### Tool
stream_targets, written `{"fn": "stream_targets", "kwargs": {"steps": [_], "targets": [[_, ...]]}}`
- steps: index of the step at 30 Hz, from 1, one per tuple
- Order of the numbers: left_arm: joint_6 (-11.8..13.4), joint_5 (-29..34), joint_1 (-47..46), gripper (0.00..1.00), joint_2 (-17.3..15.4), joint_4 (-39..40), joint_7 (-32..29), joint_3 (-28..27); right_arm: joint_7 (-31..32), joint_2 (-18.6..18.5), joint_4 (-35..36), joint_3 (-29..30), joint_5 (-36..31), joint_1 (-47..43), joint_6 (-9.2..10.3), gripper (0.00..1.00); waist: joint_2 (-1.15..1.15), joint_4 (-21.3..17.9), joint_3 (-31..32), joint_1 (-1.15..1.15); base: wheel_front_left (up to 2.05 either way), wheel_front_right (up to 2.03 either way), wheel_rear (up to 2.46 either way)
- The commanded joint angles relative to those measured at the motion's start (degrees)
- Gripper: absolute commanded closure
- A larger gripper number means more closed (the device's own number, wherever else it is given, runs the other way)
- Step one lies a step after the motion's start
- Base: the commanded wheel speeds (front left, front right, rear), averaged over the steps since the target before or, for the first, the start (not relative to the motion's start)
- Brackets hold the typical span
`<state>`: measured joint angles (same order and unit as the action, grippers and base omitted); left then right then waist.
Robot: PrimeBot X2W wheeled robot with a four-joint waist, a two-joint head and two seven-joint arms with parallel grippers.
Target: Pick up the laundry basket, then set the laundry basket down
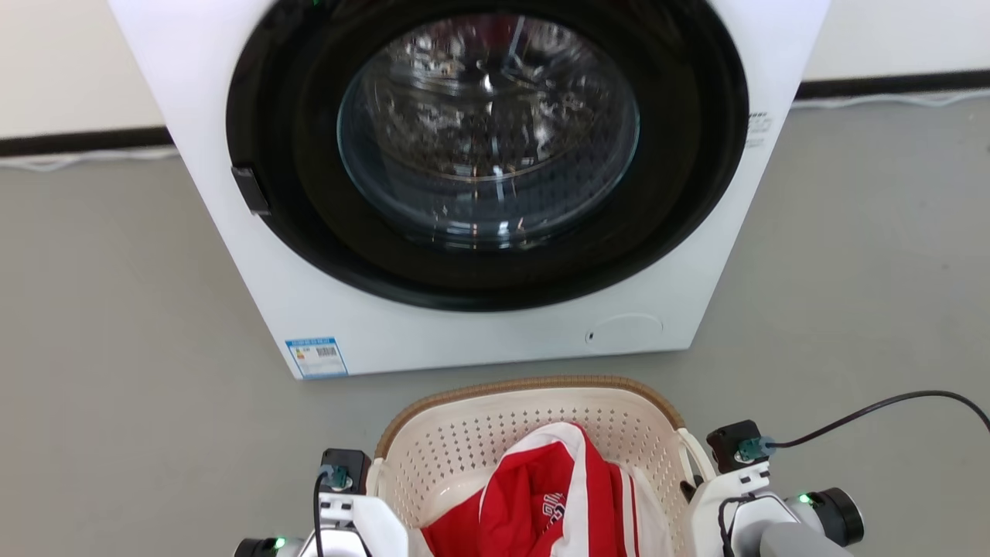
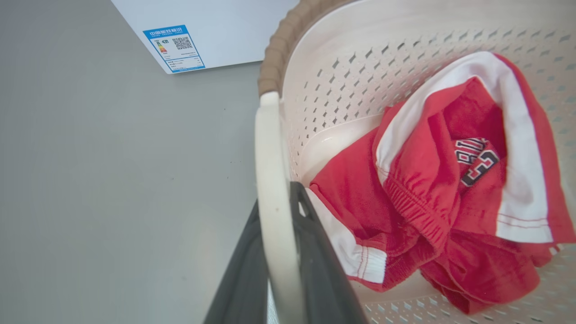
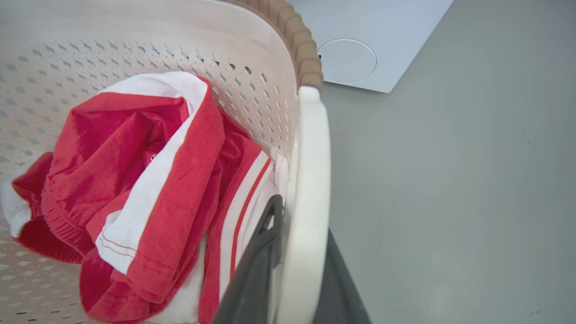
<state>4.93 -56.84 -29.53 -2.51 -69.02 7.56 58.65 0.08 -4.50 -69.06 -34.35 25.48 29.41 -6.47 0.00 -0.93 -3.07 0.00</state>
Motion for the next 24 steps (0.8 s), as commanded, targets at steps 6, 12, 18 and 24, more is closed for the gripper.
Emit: {"fn": "stream_targets", "kwargs": {"steps": [6, 12, 18, 24], "targets": [[-1.6, -0.7, -0.5, 1.0, -0.4, 0.4, 0.7, 0.4, 1.4, 1.6, 1.5, -4.3, 2.3, -0.8, -1.02, 1.0, 0.0, -0.2, 3.4, 0.0, 0.0, 0.0, 0.0], [-2.4, -1.4, -0.4, 1.0, -0.4, -0.1, -1.5, 1.2, 2.2, 1.6, 1.6, -6.0, 3.9, -0.3, -1.02, 1.0, 0.0, -0.5, 4.0, 0.0, 0.0, 0.0, 0.0], [-3.0, -2.1, -0.6, 1.0, -0.4, 0.1, -3.2, 2.2, 3.4, 1.6, 1.4, -7.7, 5.7, -0.3, -1.02, 1.0, 0.0, -0.9, 4.1, 0.0, 0.0, 0.0, 0.0], [-2.9, -2.6, -0.6, 1.0, -0.4, 0.2, -3.4, 3.0, 4.0, 1.6, 1.1, -9.3, 7.4, -0.1, -1.02, 1.0, 0.0, -1.0, 4.0, 0.0, 0.0, 0.0, 0.0]]}}
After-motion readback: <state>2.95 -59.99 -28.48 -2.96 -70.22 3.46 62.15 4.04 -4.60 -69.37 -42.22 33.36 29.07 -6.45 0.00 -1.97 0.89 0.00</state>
